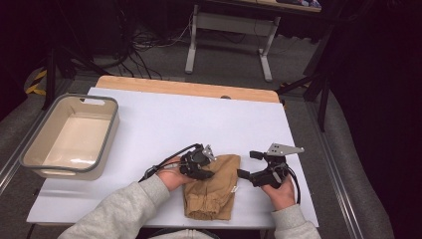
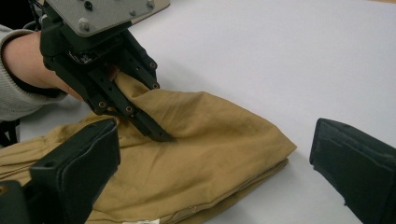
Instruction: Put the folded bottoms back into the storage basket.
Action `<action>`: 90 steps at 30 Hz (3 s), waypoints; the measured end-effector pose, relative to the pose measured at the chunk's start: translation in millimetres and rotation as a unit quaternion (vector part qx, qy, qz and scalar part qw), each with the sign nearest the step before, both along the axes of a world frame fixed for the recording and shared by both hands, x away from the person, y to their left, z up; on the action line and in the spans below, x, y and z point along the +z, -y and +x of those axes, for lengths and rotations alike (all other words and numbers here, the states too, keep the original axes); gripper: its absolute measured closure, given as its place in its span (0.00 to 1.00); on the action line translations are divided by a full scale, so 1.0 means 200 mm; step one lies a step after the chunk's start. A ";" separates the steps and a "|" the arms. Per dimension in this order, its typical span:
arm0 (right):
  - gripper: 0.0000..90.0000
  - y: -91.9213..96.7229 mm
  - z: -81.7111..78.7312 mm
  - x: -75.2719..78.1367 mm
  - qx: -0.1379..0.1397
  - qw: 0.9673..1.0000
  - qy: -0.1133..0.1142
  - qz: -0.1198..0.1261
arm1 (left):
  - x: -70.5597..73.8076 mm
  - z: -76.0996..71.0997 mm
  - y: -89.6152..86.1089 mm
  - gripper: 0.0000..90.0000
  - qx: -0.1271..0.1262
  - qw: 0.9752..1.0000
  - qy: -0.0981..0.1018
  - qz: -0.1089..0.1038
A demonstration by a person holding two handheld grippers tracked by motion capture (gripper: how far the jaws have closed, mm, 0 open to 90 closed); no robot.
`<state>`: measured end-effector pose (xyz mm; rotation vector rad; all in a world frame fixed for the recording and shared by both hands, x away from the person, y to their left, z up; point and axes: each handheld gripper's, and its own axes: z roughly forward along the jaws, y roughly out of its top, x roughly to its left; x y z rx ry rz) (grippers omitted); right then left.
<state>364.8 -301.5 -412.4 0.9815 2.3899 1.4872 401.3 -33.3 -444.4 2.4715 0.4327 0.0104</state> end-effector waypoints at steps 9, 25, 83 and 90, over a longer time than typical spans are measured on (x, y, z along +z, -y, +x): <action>0.02 0.02 0.00 0.01 -0.011 1.000 0.013 0.004 | 0.03 0.01 -0.02 0.88 -0.002 1.000 -0.004 -0.008; 0.05 0.06 -0.03 0.00 -0.024 0.997 0.064 0.028 | 0.22 -0.01 -0.10 0.88 -0.005 0.996 -0.004 -0.092; 0.03 0.05 0.01 -0.15 -0.032 0.996 0.079 0.002 | 0.78 -0.05 -0.62 0.87 0.034 0.973 0.117 -0.198; 0.03 0.05 0.01 -0.15 -0.031 0.996 0.078 0.003 | 0.81 -0.03 -0.71 0.87 0.044 0.973 0.118 -0.194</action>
